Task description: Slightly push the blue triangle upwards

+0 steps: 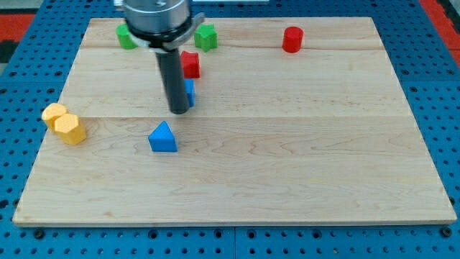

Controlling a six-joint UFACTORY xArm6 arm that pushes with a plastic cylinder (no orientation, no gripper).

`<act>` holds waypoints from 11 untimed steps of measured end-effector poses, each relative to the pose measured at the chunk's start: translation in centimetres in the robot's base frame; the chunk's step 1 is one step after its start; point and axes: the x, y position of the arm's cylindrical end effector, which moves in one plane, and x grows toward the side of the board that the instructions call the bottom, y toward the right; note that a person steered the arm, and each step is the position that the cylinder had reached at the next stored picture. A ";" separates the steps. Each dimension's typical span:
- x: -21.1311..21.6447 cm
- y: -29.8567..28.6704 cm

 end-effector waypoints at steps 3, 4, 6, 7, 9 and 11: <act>11.4 -0.8; 10.5 -3.2; 8.8 -5.3; 8.3 -3.8; 6.2 -1.4; 8.4 -0.9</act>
